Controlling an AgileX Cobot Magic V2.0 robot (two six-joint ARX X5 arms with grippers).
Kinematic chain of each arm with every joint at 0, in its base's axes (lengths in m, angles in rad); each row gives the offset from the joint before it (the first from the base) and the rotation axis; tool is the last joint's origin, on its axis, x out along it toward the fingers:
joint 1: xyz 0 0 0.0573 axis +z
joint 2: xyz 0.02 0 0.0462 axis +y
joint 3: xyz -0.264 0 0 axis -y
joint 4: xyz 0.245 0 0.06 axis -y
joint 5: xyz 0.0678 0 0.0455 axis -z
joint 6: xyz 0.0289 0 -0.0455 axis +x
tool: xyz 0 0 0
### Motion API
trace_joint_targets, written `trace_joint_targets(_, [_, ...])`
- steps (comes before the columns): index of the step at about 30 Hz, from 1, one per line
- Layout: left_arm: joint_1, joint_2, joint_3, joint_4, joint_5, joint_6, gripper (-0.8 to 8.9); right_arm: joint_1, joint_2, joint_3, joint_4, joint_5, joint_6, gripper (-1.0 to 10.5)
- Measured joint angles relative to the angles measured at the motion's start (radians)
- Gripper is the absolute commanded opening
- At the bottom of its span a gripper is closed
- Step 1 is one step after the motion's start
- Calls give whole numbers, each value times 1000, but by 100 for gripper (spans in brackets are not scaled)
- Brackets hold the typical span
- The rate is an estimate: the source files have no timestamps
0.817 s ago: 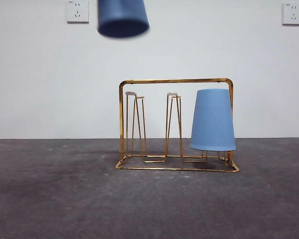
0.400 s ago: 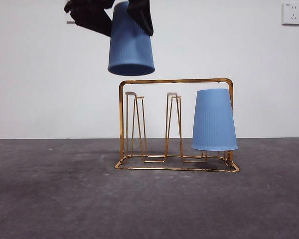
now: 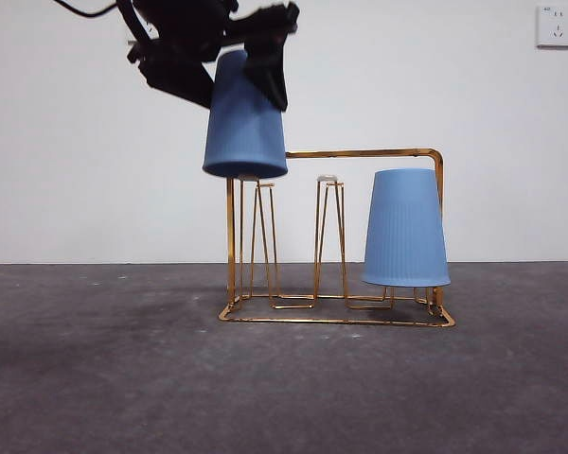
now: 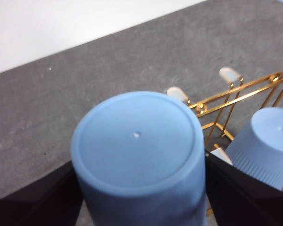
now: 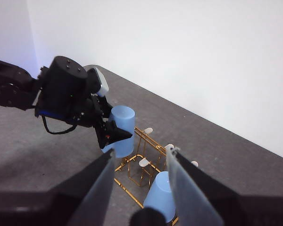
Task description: Pick up cup 1,put cup 1 in the cup rack,pick up cup 2,put cup 2 in the cup rack
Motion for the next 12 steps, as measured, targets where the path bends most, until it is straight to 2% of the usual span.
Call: trace_joint_targets(12, [2, 126, 0, 27, 26, -5, -8, 0, 0, 0, 0, 0, 0, 189])
